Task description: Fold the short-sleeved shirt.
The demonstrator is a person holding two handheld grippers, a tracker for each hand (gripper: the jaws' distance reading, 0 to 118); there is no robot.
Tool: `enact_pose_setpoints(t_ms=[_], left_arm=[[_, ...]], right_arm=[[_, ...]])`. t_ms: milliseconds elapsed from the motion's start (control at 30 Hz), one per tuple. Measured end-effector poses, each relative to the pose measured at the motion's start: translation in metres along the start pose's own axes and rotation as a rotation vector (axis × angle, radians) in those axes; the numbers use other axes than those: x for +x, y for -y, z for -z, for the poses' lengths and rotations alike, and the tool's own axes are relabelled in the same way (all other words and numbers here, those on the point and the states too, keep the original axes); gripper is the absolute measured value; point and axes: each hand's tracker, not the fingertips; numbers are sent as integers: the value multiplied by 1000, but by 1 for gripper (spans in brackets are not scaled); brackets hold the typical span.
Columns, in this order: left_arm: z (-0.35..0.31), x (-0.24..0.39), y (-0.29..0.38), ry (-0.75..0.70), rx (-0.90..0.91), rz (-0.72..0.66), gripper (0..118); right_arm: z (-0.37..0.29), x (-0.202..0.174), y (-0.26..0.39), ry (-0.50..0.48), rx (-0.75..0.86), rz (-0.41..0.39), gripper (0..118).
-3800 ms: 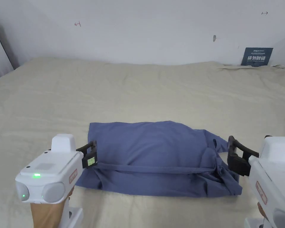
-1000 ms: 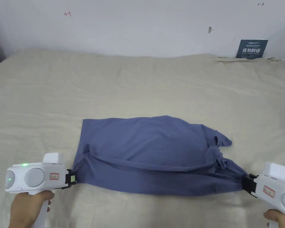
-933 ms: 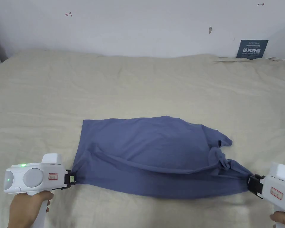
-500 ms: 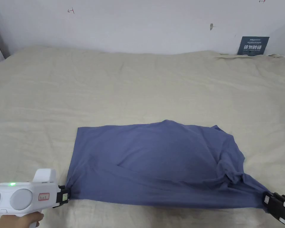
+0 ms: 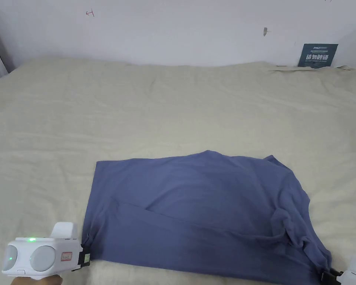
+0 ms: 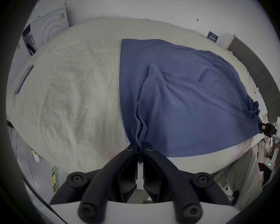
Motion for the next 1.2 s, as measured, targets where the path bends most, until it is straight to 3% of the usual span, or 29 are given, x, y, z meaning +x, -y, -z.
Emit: enact_pose_setpoints(t_ms=[167,233,267,300,333,367,400,767,900,1033,1133,1200], left_arm=[[-6,6,-4,-14,-18,-3,6],[-8,8,-7,-39,-23,12,29],[-11,9,-9,-39,-17,15,47],[-18,10,-12,-44,12,25,77],[-26,12,-16,-28,62,19,95],[-33,14,-20,-20,97,7,109],[-41,16,-25,-10,134,-8,114],[-121,54,-79,-13,678,-35,114],[-130,71,-95,-25,726,-51,114],[-128,81,-98,7,809,-50,111],[-119,88,-101,-29,828,4,84],[-110,92,-105,-51,819,46,57]], right_arm=[[-12,-5,-8,6,27,-13,8],[-21,-9,-15,10,56,-25,16],[-27,-11,-20,12,77,-28,28],[-34,-15,-26,11,108,-34,42],[-43,-19,-33,7,151,-46,58],[-50,-24,-39,9,184,-54,76],[-59,-29,-47,10,222,-64,83],[-127,-95,-110,-63,570,-178,88],[-136,-120,-116,-57,676,-234,96],[-138,-137,-117,-43,743,-265,96],[-134,-148,-118,-37,768,-276,92],[-129,-153,-121,-34,779,-272,61]])
